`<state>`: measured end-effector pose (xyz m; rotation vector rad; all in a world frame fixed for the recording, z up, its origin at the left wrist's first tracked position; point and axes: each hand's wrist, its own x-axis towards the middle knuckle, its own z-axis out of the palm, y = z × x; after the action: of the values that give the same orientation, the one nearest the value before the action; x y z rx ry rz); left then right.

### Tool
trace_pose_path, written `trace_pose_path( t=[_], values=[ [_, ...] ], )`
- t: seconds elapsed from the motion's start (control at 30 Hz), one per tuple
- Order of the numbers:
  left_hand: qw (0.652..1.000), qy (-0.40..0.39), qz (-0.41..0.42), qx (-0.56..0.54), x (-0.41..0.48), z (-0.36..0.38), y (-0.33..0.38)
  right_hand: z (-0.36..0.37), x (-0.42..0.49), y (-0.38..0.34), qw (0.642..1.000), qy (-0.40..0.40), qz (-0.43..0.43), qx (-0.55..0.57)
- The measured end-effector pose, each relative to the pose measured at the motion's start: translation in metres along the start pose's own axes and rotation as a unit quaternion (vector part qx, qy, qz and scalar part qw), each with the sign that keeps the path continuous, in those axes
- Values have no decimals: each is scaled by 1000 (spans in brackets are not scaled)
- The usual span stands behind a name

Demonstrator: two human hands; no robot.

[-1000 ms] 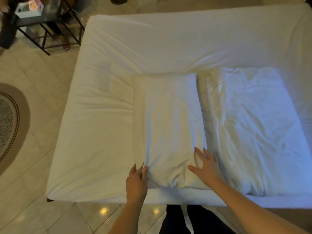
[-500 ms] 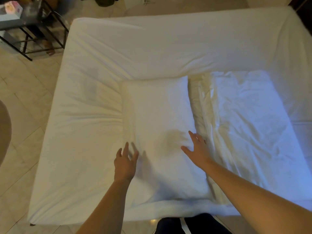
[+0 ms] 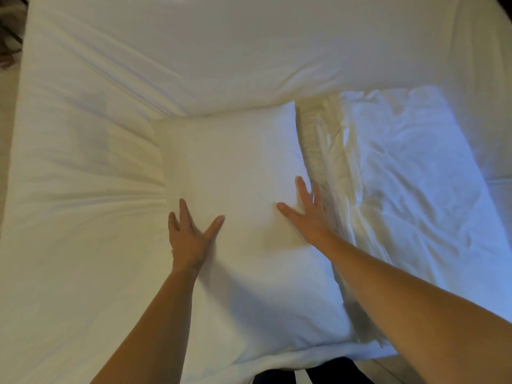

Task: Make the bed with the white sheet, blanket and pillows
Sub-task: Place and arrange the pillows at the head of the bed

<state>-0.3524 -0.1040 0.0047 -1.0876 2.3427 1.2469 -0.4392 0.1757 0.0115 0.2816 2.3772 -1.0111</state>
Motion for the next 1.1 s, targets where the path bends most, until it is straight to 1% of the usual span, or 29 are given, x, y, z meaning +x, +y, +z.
trace_pose_path(
  t=[0.07,0.17,0.23,0.33,0.47,0.57,0.7,0.9,1.0,1.1],
  values=[
    [1000,11,-16,-20,6,2,-7,6,5,7,999,-5,7,43],
    [998,-3,2,-58,15,4,-15,12,8,7,996,-31,12,83],
    [998,-10,5,-65,17,4,-14,17,7,2,996,-28,15,85],
    [997,6,31,-66,3,4,-1,22,-4,-10,999,2,-6,38],
    [997,23,52,-50,-42,-2,33,16,-33,-34,999,30,-30,-34],
    [996,41,72,-41,-77,-17,51,1,-56,-48,996,43,-65,-50],
    [992,67,96,-54,-122,-43,80,-35,-93,-67,989,74,-114,-62],
    [985,90,137,-61,-199,-71,145,-117,-157,-98,982,114,-135,-69],
    [982,91,154,-57,-236,-74,182,-163,-175,-99,980,123,-141,-64],
    [978,98,178,-53,-272,-63,215,-212,-190,-87,977,133,-159,-50]
  ],
)
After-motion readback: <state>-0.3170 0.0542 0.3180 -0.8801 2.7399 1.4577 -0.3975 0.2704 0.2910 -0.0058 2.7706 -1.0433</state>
